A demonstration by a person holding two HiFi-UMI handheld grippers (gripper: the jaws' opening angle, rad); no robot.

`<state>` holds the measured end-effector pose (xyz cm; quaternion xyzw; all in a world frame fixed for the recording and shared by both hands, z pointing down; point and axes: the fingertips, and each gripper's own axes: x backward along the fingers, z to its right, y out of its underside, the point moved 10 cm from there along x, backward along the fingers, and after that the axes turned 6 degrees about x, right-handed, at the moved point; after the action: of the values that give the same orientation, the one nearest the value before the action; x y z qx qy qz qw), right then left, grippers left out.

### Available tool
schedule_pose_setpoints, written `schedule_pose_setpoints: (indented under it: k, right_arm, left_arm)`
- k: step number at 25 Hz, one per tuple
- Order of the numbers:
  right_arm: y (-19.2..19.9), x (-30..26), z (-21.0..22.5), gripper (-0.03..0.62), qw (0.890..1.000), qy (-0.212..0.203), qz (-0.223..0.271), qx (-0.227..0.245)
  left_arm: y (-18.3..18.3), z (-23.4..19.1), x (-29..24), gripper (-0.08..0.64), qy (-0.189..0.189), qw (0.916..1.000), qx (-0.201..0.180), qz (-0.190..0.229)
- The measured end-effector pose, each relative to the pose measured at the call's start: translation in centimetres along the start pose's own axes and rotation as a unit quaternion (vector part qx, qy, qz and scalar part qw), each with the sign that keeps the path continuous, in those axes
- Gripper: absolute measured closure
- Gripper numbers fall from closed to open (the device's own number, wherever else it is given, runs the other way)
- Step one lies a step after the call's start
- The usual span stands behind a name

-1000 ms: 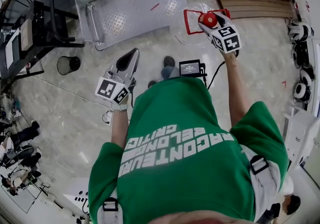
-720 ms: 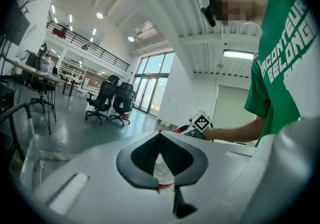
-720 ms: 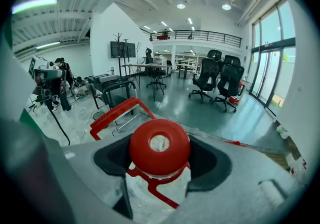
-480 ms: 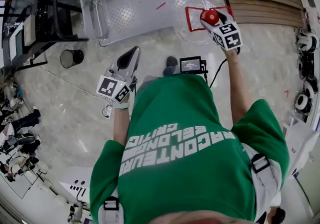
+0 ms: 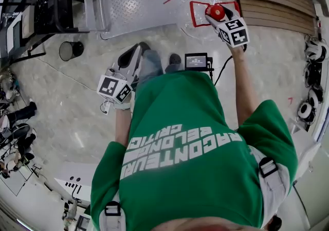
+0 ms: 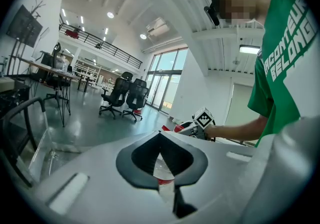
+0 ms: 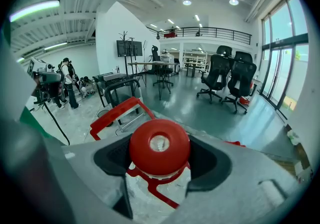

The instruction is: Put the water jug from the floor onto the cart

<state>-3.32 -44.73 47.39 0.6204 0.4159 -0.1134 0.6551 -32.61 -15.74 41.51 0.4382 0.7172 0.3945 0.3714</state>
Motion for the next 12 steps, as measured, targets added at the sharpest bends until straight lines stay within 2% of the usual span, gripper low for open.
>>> schedule_pose_setpoints:
  k: [6,12]
  right_arm:
    - [-2.0,-2.5,0.5,0.293,1.0,0.003,-0.004,-0.001]
    - [-5.4,-7.4,1.6,0.293,1.0,0.015,-0.021,-0.002]
  left_arm:
    - [-0.8,-3.5,-1.6,0.546,0.011,0.9999,0.005,0.0]
    - [-3.7,-10.1,-3.5,0.546,0.019,0.9998,0.008,-0.003]
